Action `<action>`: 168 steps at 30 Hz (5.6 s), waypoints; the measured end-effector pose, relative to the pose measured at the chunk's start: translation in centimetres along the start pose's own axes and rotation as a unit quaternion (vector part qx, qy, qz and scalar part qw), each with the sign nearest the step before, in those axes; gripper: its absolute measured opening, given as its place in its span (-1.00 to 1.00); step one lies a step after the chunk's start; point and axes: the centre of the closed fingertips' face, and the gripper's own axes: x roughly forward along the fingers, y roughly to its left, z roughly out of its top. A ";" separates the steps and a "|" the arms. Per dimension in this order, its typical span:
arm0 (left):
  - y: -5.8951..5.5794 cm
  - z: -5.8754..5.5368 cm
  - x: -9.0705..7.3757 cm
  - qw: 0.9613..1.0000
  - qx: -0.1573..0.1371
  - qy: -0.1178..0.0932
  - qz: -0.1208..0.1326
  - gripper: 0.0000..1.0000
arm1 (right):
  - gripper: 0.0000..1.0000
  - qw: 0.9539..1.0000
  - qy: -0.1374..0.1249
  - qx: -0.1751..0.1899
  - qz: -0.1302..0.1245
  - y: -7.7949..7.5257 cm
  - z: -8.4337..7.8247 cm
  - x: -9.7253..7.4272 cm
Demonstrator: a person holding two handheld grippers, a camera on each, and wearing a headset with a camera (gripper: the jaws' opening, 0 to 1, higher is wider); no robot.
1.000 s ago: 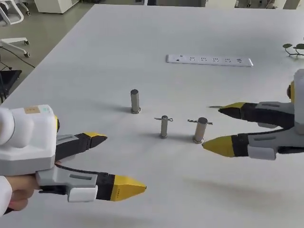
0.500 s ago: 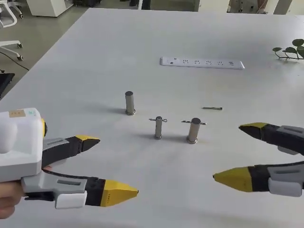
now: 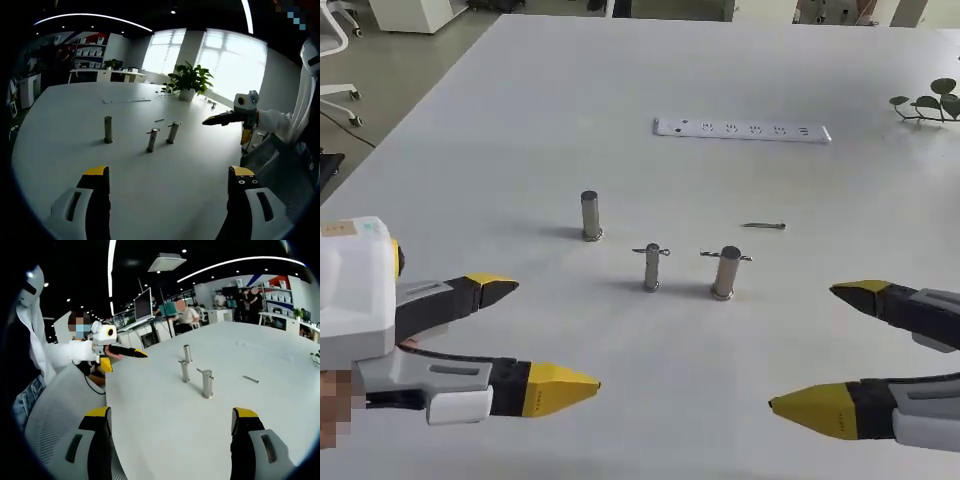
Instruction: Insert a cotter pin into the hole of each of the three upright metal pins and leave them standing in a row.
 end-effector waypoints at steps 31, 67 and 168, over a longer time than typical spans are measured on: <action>12.0 5.1 10.1 0.991 0.080 0.004 0.104 -0.02 | 0.90 0.999 0.003 0.031 -0.019 0.0 -1.2 -0.6; 13.7 4.1 11.0 0.985 0.082 0.028 0.147 -0.79 | 0.82 0.999 0.003 0.036 -0.022 -0.1 -1.6 -1.4; -6.3 -1.7 11.8 0.981 0.169 0.062 -0.077 -0.78 | 0.80 0.999 0.015 0.036 -0.031 0.5 -2.6 -2.9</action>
